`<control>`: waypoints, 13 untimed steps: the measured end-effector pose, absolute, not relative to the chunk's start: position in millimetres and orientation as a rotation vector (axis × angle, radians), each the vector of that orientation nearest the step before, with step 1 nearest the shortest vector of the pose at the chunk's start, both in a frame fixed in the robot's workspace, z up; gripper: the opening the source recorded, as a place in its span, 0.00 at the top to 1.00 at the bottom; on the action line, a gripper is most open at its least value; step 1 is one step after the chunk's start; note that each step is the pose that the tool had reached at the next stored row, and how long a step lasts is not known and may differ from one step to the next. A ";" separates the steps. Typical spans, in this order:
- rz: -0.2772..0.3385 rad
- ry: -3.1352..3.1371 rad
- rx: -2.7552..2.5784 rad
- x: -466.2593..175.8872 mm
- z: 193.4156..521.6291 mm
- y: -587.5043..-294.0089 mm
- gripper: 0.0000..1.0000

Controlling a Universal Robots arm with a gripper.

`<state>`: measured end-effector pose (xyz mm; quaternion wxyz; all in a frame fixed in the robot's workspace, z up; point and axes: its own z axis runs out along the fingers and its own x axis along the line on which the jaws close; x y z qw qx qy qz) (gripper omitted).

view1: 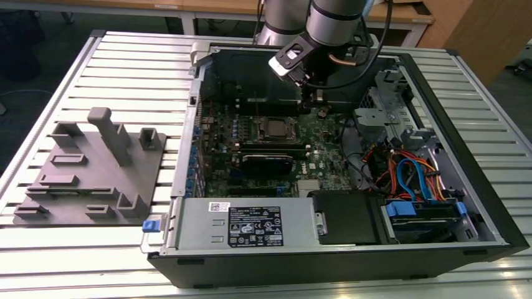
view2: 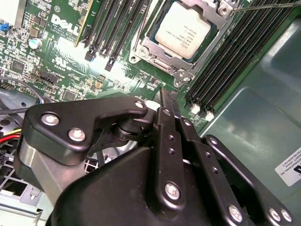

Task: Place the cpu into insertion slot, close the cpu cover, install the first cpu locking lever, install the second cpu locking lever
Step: 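Close the cpu cover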

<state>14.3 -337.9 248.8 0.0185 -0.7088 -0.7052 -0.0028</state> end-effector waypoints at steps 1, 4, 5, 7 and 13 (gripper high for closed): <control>-0.009 -2.190 -2.201 14.3 248.8 -337.9 0.90; -0.009 -2.190 -2.201 13.5 248.8 -337.9 0.90; -0.009 -2.190 -2.200 12.6 248.7 -337.9 0.90; -0.012 -2.191 -2.197 8.7 247.9 -337.9 0.90; -0.015 -2.211 -2.173 -0.3 244.6 -338.2 0.90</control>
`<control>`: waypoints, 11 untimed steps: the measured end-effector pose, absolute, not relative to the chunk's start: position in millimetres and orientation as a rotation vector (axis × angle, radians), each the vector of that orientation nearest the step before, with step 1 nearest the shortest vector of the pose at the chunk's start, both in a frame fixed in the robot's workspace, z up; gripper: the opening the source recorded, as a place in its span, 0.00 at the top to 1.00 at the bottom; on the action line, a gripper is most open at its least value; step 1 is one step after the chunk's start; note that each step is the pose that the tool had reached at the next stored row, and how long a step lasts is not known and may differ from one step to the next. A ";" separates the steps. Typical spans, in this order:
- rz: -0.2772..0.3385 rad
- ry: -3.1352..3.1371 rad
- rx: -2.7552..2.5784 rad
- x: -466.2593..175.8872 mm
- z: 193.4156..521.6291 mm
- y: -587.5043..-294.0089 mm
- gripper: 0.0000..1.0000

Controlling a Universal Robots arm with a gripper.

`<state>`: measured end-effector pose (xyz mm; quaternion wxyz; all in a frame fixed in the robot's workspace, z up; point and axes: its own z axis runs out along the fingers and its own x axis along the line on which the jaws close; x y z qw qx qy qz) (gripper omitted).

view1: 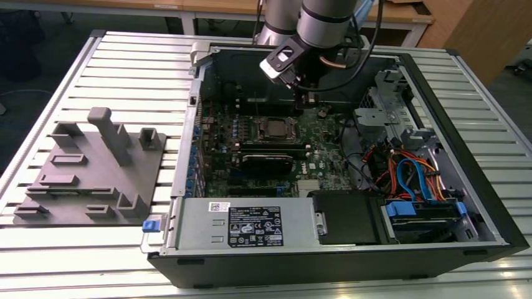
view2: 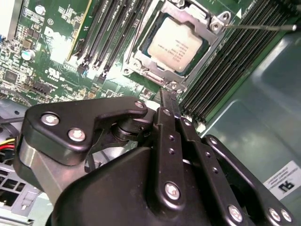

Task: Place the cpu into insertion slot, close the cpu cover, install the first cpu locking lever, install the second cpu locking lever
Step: 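Close the cpu cover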

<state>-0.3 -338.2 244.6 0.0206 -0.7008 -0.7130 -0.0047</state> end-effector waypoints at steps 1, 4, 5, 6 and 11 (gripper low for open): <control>-0.015 -2.222 -2.162 -0.8 243.9 -338.2 0.90; -0.019 -2.233 -2.146 -3.1 241.5 -338.2 0.90; -0.019 -2.233 -2.145 -4.7 240.8 -338.2 0.90; -0.019 -2.233 -2.146 -6.5 240.0 -338.2 0.90; -0.020 -2.214 -2.166 -14.8 236.7 -338.2 0.90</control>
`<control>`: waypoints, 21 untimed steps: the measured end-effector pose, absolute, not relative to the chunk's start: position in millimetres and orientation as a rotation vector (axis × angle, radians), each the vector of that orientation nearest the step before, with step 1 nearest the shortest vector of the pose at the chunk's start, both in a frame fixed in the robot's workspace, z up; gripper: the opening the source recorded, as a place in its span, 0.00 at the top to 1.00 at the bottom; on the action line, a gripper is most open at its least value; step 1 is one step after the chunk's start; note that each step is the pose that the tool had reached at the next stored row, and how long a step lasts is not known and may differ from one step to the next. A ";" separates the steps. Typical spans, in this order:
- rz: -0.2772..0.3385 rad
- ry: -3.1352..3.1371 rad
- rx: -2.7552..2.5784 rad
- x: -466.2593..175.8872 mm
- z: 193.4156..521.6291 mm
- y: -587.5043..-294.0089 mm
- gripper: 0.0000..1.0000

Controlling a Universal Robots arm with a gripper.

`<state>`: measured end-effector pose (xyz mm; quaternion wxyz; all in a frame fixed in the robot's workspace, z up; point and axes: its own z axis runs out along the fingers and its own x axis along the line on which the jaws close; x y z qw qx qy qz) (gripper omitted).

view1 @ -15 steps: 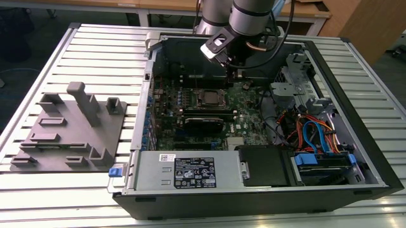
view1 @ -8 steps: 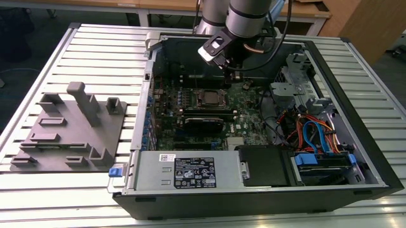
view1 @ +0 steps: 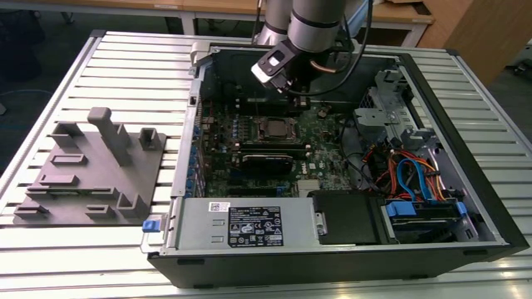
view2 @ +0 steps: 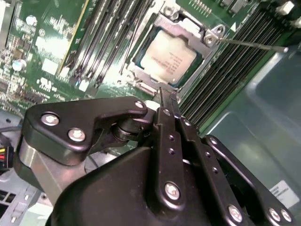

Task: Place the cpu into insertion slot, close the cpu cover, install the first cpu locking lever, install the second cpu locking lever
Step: 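Close the cpu cover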

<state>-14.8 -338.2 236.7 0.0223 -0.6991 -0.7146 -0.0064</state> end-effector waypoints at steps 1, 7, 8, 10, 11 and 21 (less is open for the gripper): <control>-0.020 -2.212 -2.168 -17.6 236.4 -338.2 0.90; -0.020 -2.210 -2.169 -37.5 234.0 -338.2 0.90; -0.021 -2.210 -2.169 -40.4 233.2 -338.1 0.90; -0.021 -2.210 -2.169 -46.4 231.6 -338.1 0.90; -0.021 -2.210 -2.169 -49.1 230.8 -338.2 0.90; -0.021 -2.210 -2.169 -59.0 219.0 -338.2 0.90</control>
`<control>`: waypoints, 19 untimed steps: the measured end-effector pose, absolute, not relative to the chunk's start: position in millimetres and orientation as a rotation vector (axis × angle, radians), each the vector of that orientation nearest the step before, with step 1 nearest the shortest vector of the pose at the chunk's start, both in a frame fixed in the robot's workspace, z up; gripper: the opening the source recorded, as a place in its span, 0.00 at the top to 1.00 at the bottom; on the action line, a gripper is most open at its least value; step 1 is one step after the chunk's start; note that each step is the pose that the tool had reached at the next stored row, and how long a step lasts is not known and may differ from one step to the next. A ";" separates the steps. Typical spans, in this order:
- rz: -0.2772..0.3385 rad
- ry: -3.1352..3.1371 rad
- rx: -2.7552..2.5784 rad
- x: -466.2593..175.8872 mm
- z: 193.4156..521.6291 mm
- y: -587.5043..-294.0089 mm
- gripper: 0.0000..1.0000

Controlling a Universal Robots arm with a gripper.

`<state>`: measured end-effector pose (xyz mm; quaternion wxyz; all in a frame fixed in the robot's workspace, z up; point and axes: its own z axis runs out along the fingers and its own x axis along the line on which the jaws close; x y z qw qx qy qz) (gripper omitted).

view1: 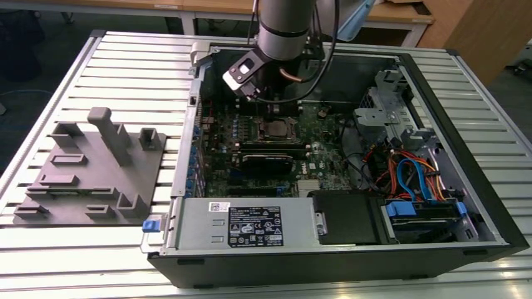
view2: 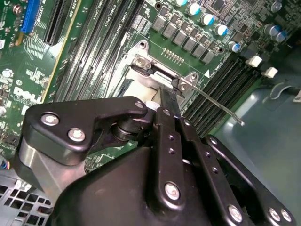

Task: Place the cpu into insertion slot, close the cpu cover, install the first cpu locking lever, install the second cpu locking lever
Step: 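Close the cpu cover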

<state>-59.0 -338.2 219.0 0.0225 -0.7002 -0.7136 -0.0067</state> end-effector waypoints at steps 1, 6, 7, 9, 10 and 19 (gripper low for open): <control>-0.021 -2.210 -2.169 -59.3 217.7 -338.2 0.90; -0.021 -2.210 -2.169 -60.8 212.5 -338.2 0.90; -0.021 -2.210 -2.169 -61.0 211.7 -338.2 0.90; -0.021 -2.210 -2.168 -61.2 210.2 -338.2 0.90; -0.021 -2.210 -2.169 -61.3 209.6 -338.2 0.90; -0.021 -2.210 -2.169 -61.4 204.2 -338.2 0.90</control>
